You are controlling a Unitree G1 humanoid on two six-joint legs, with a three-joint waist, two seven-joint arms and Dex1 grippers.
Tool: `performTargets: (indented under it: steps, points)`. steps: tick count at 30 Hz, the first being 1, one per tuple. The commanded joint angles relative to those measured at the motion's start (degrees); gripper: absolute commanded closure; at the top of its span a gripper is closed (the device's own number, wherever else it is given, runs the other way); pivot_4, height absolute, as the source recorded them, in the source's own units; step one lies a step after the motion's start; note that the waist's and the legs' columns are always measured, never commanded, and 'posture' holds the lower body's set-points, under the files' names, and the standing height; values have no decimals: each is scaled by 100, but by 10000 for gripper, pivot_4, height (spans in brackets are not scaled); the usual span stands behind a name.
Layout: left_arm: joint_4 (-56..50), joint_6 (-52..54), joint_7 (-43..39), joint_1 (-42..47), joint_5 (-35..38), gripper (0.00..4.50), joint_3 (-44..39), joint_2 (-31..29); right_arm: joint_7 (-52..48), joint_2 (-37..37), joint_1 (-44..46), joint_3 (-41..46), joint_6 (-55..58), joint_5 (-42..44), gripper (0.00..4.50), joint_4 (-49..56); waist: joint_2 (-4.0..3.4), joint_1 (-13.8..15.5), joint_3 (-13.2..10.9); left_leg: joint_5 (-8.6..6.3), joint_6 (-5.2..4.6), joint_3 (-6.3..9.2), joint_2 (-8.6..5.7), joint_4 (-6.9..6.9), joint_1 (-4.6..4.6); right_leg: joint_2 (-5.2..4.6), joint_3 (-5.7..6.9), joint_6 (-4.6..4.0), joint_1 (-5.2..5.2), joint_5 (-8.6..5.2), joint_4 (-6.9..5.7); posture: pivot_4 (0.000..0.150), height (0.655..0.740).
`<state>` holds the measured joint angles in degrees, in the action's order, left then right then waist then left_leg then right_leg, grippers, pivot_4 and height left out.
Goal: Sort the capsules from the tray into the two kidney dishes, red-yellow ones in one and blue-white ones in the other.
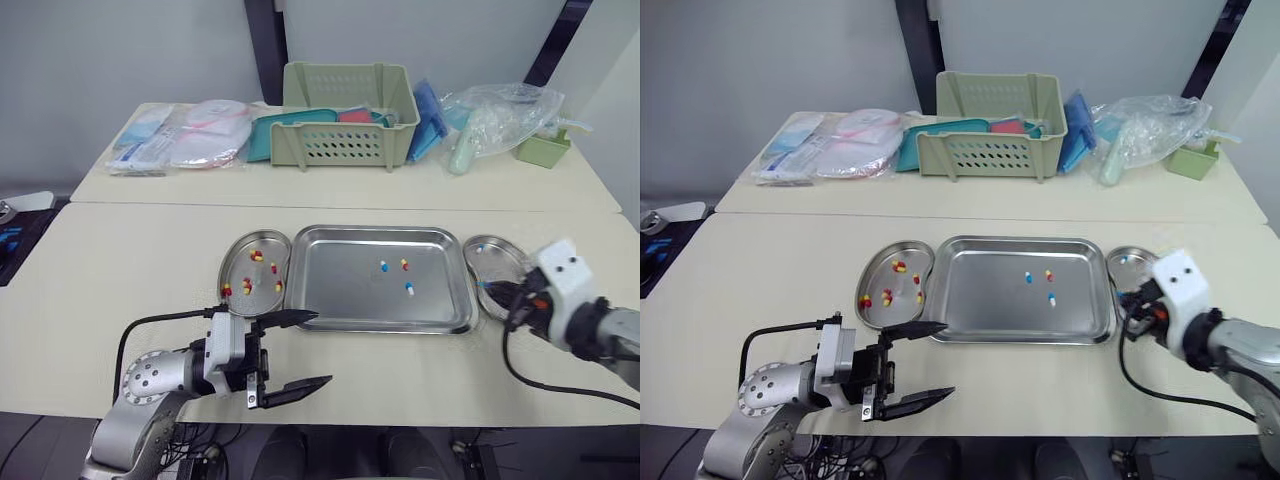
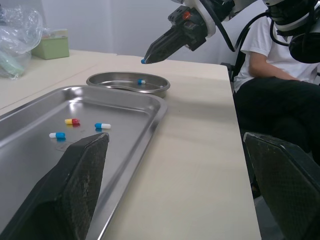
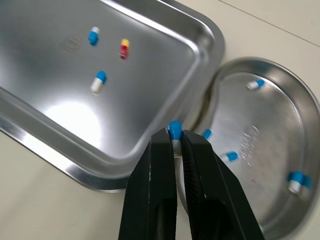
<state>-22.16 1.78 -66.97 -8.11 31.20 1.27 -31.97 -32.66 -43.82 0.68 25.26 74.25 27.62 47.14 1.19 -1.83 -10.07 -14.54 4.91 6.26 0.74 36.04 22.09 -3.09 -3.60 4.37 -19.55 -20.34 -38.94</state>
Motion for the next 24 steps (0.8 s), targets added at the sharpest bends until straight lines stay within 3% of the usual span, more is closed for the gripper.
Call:
performTargets:
  steps: [1, 8, 24]
  points:
    - [-124, -118, 68, 75, -18, 0, 109, 93, 159, -20, -216, 232, -403, -270, 44948, -320, 0, 2, 0, 0, 0, 0, 0, 1, -1, 0, -1, 0, 1, 0, 0, 1500, 7400]
    - [-151, -102, 221, 177, -38, 0, 152, 141, 366, 49, -336, 35, -907, -462, 44948, -792, 0, -1, -1, 0, 0, -3, -1, 1, -1, 0, -2, 0, 1, 0, 0, 1500, 7400]
    - [-437, 181, 919, 51, 78, 0, -127, 125, 387, -21, -395, 19, -1708, -570, 235, -998, 0, 8, -2, 0, 0, -2, -1, 1, 0, -1, -2, 0, 1, 0, 1, 1500, 7400]
